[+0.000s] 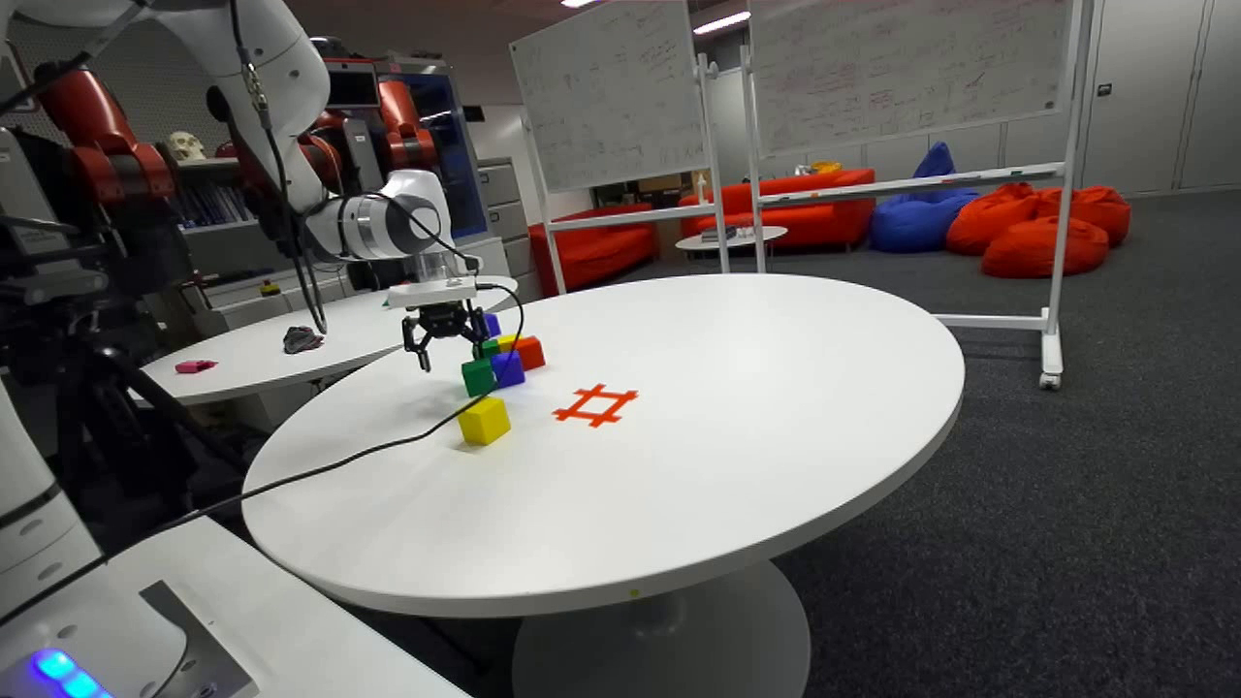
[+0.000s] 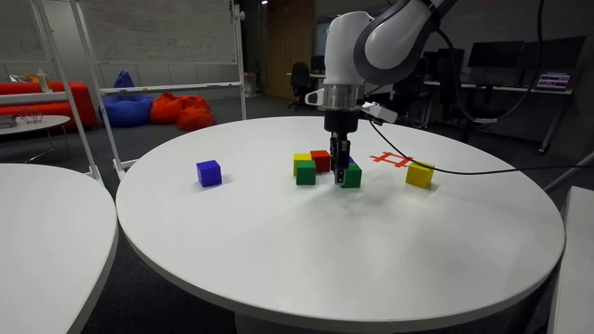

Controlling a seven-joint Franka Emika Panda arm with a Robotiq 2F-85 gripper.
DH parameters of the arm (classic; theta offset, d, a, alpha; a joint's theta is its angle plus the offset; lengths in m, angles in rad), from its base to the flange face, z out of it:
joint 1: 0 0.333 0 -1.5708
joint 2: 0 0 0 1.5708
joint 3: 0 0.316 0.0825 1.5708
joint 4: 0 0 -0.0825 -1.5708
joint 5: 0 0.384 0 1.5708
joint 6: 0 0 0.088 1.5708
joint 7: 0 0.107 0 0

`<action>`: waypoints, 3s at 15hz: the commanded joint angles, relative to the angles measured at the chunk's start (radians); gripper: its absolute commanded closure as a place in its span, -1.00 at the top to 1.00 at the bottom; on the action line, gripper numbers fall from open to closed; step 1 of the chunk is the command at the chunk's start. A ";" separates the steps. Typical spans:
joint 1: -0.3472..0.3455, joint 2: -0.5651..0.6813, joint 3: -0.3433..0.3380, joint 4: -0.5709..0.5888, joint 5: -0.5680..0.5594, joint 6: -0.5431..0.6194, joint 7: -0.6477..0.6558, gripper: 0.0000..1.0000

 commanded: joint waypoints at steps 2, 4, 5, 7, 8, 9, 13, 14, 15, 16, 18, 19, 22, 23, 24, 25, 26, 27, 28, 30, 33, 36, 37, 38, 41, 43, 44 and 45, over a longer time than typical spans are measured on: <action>0.007 -0.002 -0.007 0.001 0.013 -0.002 -0.010 1.00; 0.006 -0.006 -0.008 -0.003 0.015 0.002 -0.007 1.00; 0.005 -0.006 -0.008 -0.003 0.015 0.002 -0.007 1.00; 0.004 -0.008 -0.009 -0.005 0.016 0.001 -0.006 1.00; 0.002 -0.011 -0.010 -0.008 0.019 0.001 -0.005 1.00; -0.004 -0.018 -0.010 -0.016 0.025 0.002 -0.004 1.00; -0.040 -0.065 -0.004 -0.074 0.090 0.023 0.004 1.00; -0.050 -0.076 -0.002 -0.090 0.116 0.024 0.004 1.00; -0.059 -0.090 -0.004 -0.110 0.139 0.020 0.012 1.00; -0.065 -0.101 -0.005 -0.125 0.161 0.023 0.016 1.00; -0.061 -0.107 -0.014 -0.134 0.171 0.028 0.018 1.00; -0.049 -0.055 -0.019 -0.071 0.151 0.001 0.002 1.00; -0.050 -0.066 -0.021 -0.085 0.155 0.002 0.006 1.00; -0.050 -0.066 -0.021 -0.086 0.156 0.003 0.008 1.00; -0.050 -0.066 -0.021 -0.086 0.156 0.003 0.008 1.00; -0.050 -0.066 -0.021 -0.086 0.156 0.003 0.008 1.00; -0.050 -0.066 -0.021 -0.087 0.157 0.003 0.008 1.00; -0.054 -0.065 -0.018 -0.085 0.162 0.001 0.003 1.00; -0.054 -0.064 -0.017 -0.088 0.163 0.003 0.000 1.00; -0.048 -0.069 -0.024 -0.115 0.155 0.013 0.017 1.00; -0.058 -0.064 -0.033 -0.178 0.164 0.046 0.025 1.00; -0.057 -0.059 -0.053 -0.229 0.160 0.065 0.051 1.00; -0.054 -0.049 -0.045 -0.181 0.152 0.028 0.032 1.00; -0.055 -0.048 -0.049 -0.194 0.151 0.037 0.035 1.00; -0.055 -0.048 -0.051 -0.202 0.150 0.044 0.038 1.00; -0.055 -0.048 -0.051 -0.202 0.151 0.044 0.039 1.00; -0.055 -0.048 -0.051 -0.202 0.151 0.044 0.039 1.00; -0.055 -0.048 -0.051 -0.202 0.151 0.044 0.039 1.00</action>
